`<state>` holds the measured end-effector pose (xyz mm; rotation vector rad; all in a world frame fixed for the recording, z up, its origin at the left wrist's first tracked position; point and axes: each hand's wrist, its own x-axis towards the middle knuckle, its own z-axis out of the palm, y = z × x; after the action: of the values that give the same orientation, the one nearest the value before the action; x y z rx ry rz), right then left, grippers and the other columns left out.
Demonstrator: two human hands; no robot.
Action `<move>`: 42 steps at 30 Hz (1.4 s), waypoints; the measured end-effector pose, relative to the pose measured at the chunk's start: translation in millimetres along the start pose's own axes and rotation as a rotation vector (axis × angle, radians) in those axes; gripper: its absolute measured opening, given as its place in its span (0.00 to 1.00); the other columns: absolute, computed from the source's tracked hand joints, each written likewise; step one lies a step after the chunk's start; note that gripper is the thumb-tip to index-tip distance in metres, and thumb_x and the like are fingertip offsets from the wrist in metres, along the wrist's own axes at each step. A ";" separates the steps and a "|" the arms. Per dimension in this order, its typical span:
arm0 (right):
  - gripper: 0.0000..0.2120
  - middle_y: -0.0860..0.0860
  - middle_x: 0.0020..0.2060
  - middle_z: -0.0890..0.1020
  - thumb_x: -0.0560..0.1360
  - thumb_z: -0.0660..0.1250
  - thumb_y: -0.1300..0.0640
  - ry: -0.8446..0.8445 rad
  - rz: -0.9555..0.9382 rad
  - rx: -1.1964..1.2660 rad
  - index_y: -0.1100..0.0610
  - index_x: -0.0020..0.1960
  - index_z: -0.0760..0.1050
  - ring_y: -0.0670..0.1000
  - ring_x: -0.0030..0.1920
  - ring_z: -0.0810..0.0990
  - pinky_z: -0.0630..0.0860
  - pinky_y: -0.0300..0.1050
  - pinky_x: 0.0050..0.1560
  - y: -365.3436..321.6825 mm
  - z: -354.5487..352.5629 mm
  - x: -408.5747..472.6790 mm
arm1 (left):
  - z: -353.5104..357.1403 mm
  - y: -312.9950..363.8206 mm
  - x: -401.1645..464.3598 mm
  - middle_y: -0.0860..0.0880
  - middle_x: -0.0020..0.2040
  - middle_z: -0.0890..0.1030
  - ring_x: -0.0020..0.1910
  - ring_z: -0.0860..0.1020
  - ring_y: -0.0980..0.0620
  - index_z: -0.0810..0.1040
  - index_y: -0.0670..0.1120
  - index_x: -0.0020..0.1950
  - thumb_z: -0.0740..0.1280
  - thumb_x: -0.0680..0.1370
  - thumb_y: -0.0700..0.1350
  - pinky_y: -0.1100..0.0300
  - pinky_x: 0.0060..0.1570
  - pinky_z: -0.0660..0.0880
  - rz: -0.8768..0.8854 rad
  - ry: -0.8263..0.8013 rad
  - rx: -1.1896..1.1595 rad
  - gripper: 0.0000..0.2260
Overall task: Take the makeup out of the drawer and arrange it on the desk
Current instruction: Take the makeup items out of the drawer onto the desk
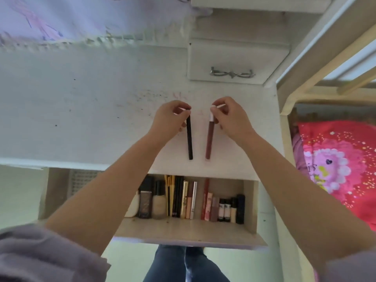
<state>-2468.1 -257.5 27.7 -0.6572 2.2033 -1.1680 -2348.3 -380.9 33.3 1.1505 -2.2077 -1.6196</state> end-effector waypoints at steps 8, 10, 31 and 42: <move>0.08 0.51 0.46 0.78 0.78 0.63 0.55 0.045 0.000 -0.144 0.57 0.55 0.74 0.46 0.43 0.75 0.69 0.34 0.44 -9.3 32.1 60.5 | 13.7 5.8 65.1 0.51 0.40 0.81 0.29 0.78 0.55 0.78 0.46 0.54 0.65 0.77 0.44 0.63 0.35 0.77 -0.015 -0.021 0.114 0.08; 0.10 0.53 0.50 0.78 0.78 0.63 0.56 0.061 -0.037 -0.165 0.57 0.57 0.74 0.45 0.43 0.74 0.68 0.27 0.40 -6.7 33.7 60.0 | 15.6 5.7 62.3 0.53 0.38 0.78 0.29 0.78 0.55 0.77 0.45 0.57 0.64 0.78 0.43 0.65 0.32 0.77 -0.012 -0.019 0.083 0.09; 0.19 0.56 0.47 0.82 0.80 0.54 0.42 -0.231 0.297 -0.752 0.57 0.55 0.73 0.58 0.49 0.81 0.73 0.46 0.40 136.3 78.4 -133.5 | 99.5 -134.5 -129.3 0.45 0.49 0.80 0.48 0.80 0.44 0.68 0.46 0.63 0.57 0.81 0.52 0.57 0.37 0.69 -0.180 -0.196 0.709 0.15; 0.14 0.52 0.44 0.81 0.79 0.57 0.46 -0.141 0.254 -0.447 0.54 0.55 0.73 0.51 0.38 0.80 0.69 0.39 0.31 134.9 84.2 -136.5 | 114.2 -133.6 -118.5 0.47 0.48 0.80 0.48 0.80 0.45 0.75 0.46 0.54 0.59 0.79 0.51 0.59 0.37 0.68 -0.242 -0.132 0.637 0.11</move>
<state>-2334.3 -150.8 -93.1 -0.5893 2.3574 -0.4888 -2265.3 -232.7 -93.5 1.5425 -2.8806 -1.0988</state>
